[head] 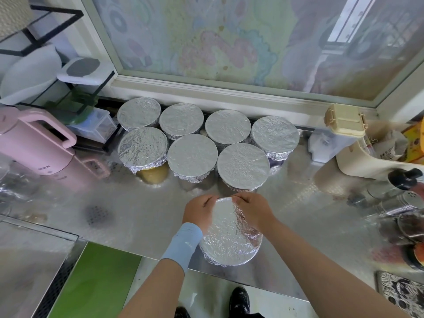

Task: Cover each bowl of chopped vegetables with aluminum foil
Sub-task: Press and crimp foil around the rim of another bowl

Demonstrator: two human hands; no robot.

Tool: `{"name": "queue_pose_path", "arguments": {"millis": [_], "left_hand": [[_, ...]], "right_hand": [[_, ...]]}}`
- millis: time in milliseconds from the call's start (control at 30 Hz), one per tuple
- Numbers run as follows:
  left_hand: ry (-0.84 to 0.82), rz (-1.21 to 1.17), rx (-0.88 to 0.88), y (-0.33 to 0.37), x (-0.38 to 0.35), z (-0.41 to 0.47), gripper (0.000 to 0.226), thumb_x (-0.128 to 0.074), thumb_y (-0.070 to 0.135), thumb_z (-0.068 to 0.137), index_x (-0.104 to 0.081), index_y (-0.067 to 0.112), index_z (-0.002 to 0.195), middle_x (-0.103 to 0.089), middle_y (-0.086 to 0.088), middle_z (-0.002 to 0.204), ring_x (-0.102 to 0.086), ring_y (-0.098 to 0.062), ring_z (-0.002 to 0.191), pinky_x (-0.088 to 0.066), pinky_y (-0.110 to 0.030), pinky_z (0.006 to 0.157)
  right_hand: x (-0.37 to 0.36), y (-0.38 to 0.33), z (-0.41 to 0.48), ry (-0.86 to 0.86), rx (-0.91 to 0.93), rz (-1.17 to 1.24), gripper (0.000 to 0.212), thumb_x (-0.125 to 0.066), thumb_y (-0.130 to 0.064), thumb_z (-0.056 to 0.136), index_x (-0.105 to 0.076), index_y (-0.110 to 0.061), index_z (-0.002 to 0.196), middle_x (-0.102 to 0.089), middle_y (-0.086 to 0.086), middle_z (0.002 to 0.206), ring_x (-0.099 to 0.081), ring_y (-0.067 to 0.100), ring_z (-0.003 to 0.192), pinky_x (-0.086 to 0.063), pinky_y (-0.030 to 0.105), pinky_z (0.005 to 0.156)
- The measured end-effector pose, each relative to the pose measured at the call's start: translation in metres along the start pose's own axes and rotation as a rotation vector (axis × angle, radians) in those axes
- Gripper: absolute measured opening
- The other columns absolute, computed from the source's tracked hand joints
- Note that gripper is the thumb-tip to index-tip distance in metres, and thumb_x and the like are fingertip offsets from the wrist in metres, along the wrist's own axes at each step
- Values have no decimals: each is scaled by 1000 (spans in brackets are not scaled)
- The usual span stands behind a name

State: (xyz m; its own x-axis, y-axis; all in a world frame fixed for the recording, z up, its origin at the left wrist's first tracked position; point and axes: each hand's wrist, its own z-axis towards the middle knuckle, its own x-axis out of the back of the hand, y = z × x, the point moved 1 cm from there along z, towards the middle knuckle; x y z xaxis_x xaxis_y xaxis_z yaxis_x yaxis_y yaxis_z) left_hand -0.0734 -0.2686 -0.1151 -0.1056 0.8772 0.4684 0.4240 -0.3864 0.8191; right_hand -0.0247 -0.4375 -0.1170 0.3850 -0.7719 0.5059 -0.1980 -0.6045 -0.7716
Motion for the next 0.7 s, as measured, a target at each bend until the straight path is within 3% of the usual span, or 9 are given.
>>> {"name": "queue_pose_path", "arguments": {"millis": [67, 200, 267, 300, 367, 433, 533, 600, 700], "left_hand": [[13, -121, 78, -9, 4, -6, 27, -56, 28, 95, -69, 12, 78, -53, 6, 57, -44, -16, 58, -44, -30, 59], [22, -250, 134, -15, 1, -13, 34, -58, 27, 95, -58, 11, 65, -41, 3, 56, -33, -17, 59, -36, -27, 56], [26, -287, 146, -14, 0, -13, 26, -55, 30, 96, -67, 21, 75, -52, 2, 62, -43, -21, 58, -42, -27, 60], [40, -272, 135, -16, 0, -15, 23, -51, 30, 98, -73, 24, 92, -65, 3, 76, -57, -21, 68, -49, -30, 70], [114, -131, 7, -20, 5, -24, 33, -43, 25, 102, -63, 23, 128, -64, 10, 124, -59, -12, 115, -43, -29, 104], [157, 76, -293, -25, 10, -40, 40, -37, 21, 104, -51, 17, 140, -45, 12, 144, -37, -5, 137, -25, -20, 115], [26, 499, -604, -36, 6, -58, 52, -31, 37, 102, -33, 18, 150, -21, 5, 160, -8, -8, 149, -10, -25, 120], [-49, 679, -640, -45, 3, -63, 64, -25, 51, 101, -18, 17, 155, -2, 2, 164, 6, -12, 150, -4, -30, 122], [-135, 803, -668, -52, 1, -62, 79, -17, 65, 97, -13, 12, 156, 3, -2, 164, 10, -17, 151, -9, -37, 123]], "right_hand": [[1, 1, -2, 5, 0, 8, 18, -60, -32, 95, -75, -31, 104, -71, -15, 89, -63, 7, 89, -45, 23, 82], [-1, -1, -4, -5, 16, -17, 20, -59, -33, 95, -74, -32, 108, -72, -14, 94, -64, 8, 93, -48, 27, 89], [1, -2, -7, 0, 38, -48, 22, -56, -31, 97, -72, -32, 112, -72, -12, 97, -64, 10, 96, -48, 27, 89], [2, -3, -10, 13, 62, -83, 25, -54, -29, 98, -70, -31, 117, -72, -10, 103, -63, 13, 100, -46, 26, 88], [4, -1, -22, 85, 162, -202, 31, -50, -24, 99, -62, -27, 128, -68, -4, 117, -58, 18, 111, -39, 25, 92], [1, 6, -38, 191, 326, -359, 39, -42, -27, 100, -56, -20, 135, -58, 3, 134, -48, 22, 126, -32, 28, 105], [-16, 26, -62, 221, 537, -549, 53, -29, -40, 101, -49, -13, 142, -44, 9, 149, -33, 25, 142, -29, 40, 116], [-24, 36, -73, 193, 578, -633, 59, -23, -47, 103, -41, -11, 146, -33, 11, 155, -22, 26, 147, -23, 42, 115], [-27, 41, -81, 160, 578, -748, 69, -21, -57, 101, -33, -9, 150, -23, 14, 159, -14, 28, 149, -17, 44, 116]]}}
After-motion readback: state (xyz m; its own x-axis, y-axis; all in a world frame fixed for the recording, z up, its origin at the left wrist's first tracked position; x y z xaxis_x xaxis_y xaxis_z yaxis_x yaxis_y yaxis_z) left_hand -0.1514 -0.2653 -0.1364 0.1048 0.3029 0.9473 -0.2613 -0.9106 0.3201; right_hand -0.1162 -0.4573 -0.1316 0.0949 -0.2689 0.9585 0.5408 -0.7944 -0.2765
